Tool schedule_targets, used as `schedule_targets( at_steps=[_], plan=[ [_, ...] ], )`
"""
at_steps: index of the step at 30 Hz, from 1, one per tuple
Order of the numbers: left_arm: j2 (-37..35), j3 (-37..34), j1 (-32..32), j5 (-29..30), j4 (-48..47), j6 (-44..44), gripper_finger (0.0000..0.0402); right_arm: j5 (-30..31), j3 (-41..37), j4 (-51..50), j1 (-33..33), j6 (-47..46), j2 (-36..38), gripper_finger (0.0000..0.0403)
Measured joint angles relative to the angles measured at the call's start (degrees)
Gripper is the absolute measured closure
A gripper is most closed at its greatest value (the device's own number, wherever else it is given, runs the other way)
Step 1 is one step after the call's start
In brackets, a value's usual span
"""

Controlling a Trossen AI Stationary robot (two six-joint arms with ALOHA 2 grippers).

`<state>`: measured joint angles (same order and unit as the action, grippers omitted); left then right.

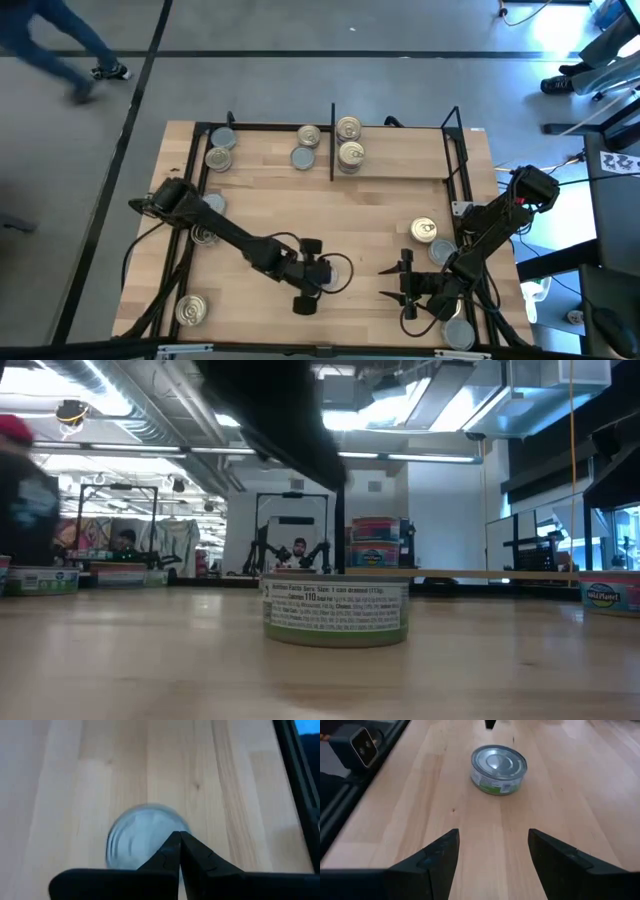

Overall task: Stack canned seafood by type on shelf
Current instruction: Put the left green tuna can on the shelf

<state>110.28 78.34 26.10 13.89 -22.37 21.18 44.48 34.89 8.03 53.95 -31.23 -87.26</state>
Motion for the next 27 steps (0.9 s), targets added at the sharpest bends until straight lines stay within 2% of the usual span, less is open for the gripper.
schedule_targets(
  at_steps=[4, 9, 14, 19, 27],
  plan=[
    [-2.59, -1.65, 3.85, 4.31, -2.68, 1.39, 0.0399, 0.67, 0.00, 3.68, -1.47, 0.70, 0.00, 0.0166],
    [-3.38, -7.30, 8.38, 7.43, -0.24, 5.36, 0.0399, -6.11, 0.00, 10.93, -6.66, 6.68, 0.00, 0.0166],
    [-3.34, -16.48, 10.70, 10.70, 13.03, 8.97, 0.0399, -11.87, 0.01, 19.08, -13.03, 11.27, -0.69, 0.0166],
    [-3.36, -22.82, 11.39, 14.11, 23.94, 10.42, 0.0399, -18.29, 0.86, 26.08, -18.94, 13.51, -5.23, 0.0166],
    [-3.36, -26.01, 11.22, 17.15, 28.11, 11.48, 0.0398, -23.84, 7.96, 26.28, -23.32, 16.57, -15.60, 0.0166]
  ],
)
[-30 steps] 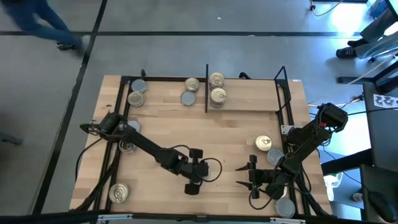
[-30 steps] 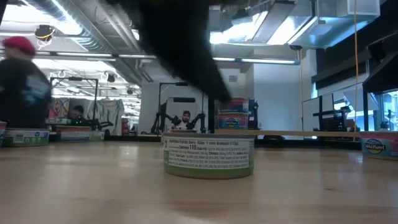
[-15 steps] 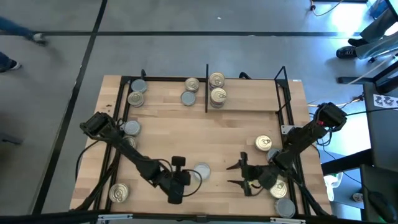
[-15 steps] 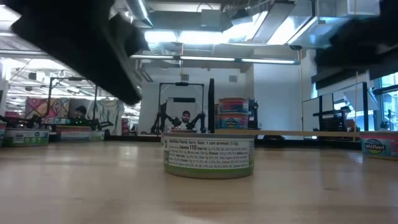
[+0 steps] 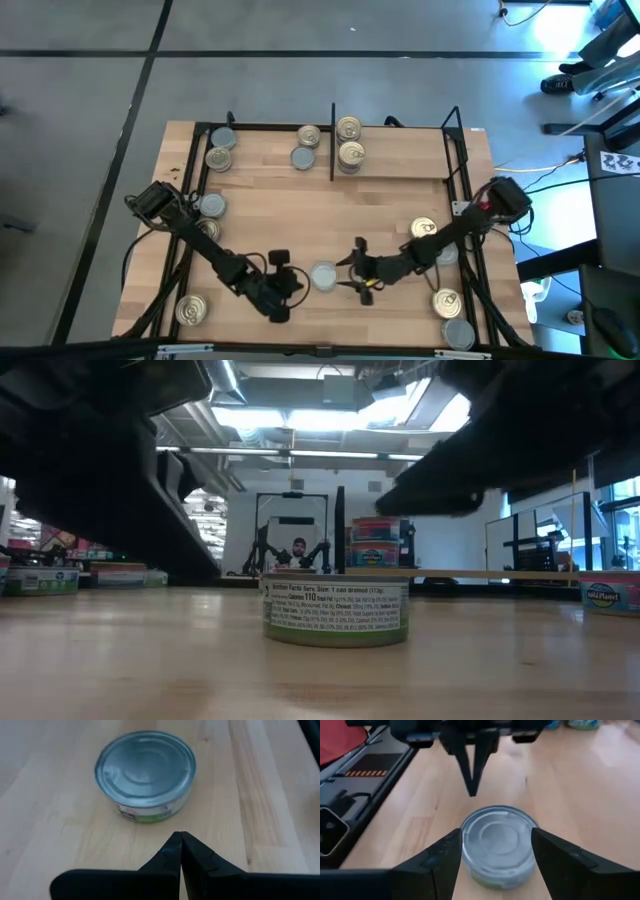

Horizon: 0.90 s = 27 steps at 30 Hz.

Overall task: Stack canned seafood by type on shelf
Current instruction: Put the left green tuna can on the shelf

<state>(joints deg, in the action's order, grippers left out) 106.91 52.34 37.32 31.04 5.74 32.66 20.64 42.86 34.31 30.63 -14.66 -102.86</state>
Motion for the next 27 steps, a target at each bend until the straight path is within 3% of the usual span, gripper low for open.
schedule_targets(
  at_steps=[9, 20, 27],
  plan=[
    [0.00, 0.02, -0.24, 0.12, 0.57, 0.50, 0.0398, -0.72, 3.26, 0.02, -1.18, 2.48, -6.03, 0.0166],
    [0.00, 0.07, -0.29, 0.12, 0.89, -1.28, 0.0398, -0.03, 3.34, -3.00, -0.64, 2.13, -6.92, 0.0166],
    [0.00, 0.07, -0.74, 0.12, 0.90, -1.49, 0.0398, 4.73, 0.27, -0.33, 1.57, 1.34, -6.76, 0.0166]
  ],
)
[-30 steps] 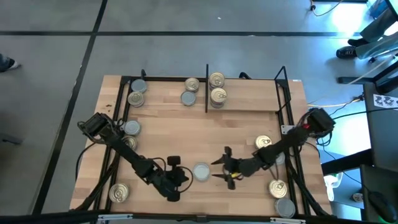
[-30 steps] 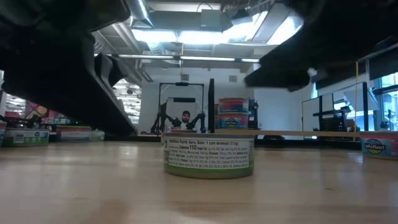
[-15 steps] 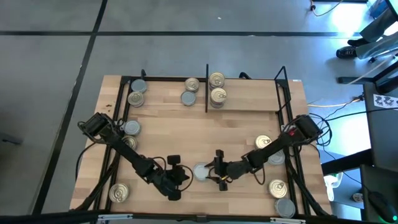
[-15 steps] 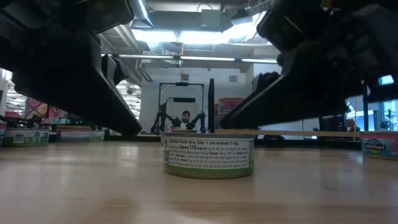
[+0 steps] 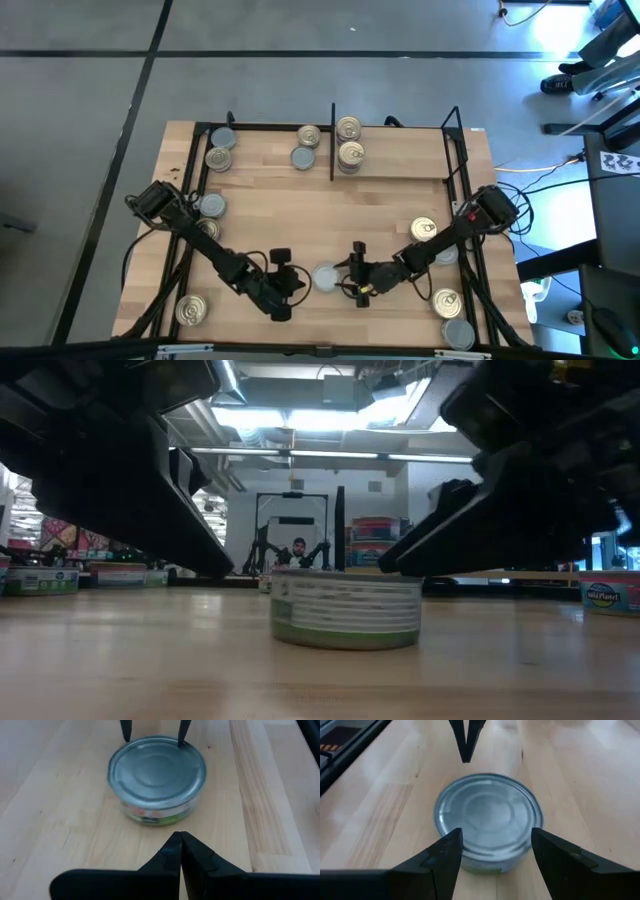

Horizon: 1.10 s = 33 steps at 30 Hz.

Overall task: Stack canned seafood by type on shelf
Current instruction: Put the left green tuna can on the shelf

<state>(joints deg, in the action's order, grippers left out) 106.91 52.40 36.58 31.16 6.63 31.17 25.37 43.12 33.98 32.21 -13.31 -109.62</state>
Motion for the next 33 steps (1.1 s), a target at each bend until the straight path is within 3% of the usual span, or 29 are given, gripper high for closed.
schedule_targets(
  at_steps=[13, 24, 33],
  plan=[
    [-0.04, 0.02, -1.76, -0.04, 0.02, -3.83, 0.0388, -0.40, -3.29, 4.18, 0.06, -0.53, -0.20, 0.0166],
    [-0.04, 0.04, -1.75, -0.03, 0.04, -7.06, 0.0240, -1.14, -3.36, 7.57, 0.06, -0.36, -2.70, 0.0166],
    [-0.04, 0.09, -1.71, -0.03, 0.09, -12.14, 0.0192, -1.23, -3.38, 6.64, 0.06, -1.19, -2.73, 0.0166]
  ],
)
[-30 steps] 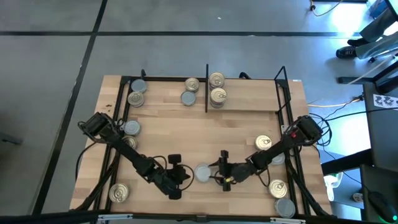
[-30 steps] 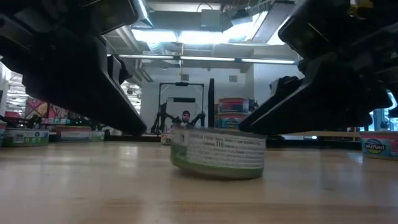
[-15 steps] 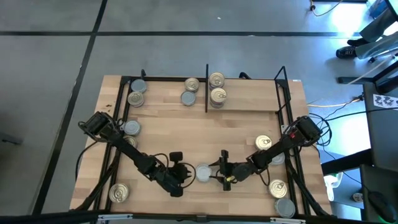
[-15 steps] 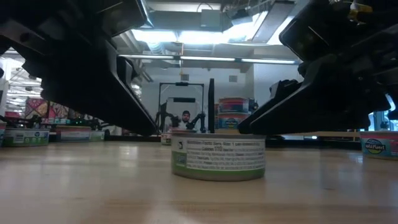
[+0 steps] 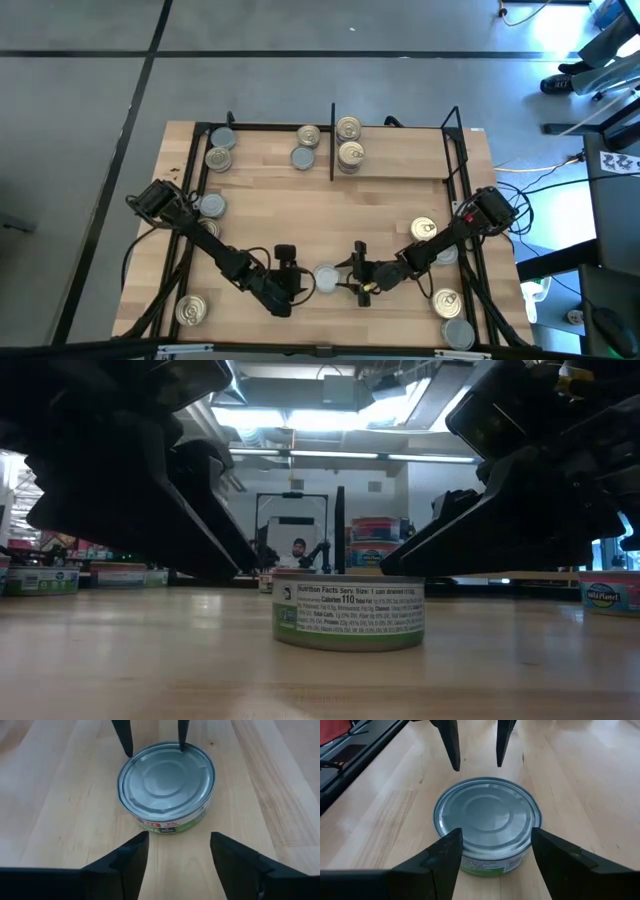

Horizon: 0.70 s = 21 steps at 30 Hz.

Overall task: Stack canned seafood by type on shelf
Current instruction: Put the left green tuna can on the shelf

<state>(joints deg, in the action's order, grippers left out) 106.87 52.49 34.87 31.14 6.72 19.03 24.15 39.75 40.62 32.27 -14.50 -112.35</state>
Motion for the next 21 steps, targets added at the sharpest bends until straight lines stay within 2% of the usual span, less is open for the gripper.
schedule_targets(
  at_steps=[5, 13, 21],
  plan=[
    [0.00, 0.02, 0.00, 0.00, 1.71, -0.89, 0.0190, 0.68, -0.02, 0.00, 0.51, -0.16, -0.01, 0.0166],
    [-0.02, 0.07, -0.05, 0.00, 6.99, -9.44, 0.0190, 6.37, -0.11, -0.74, 3.51, -0.26, -0.05, 0.0166],
    [-0.02, 0.07, -0.13, 0.00, 7.54, -18.87, 0.0190, 7.60, -2.80, 1.77, 4.15, -1.90, 0.04, 0.0166]
  ],
)
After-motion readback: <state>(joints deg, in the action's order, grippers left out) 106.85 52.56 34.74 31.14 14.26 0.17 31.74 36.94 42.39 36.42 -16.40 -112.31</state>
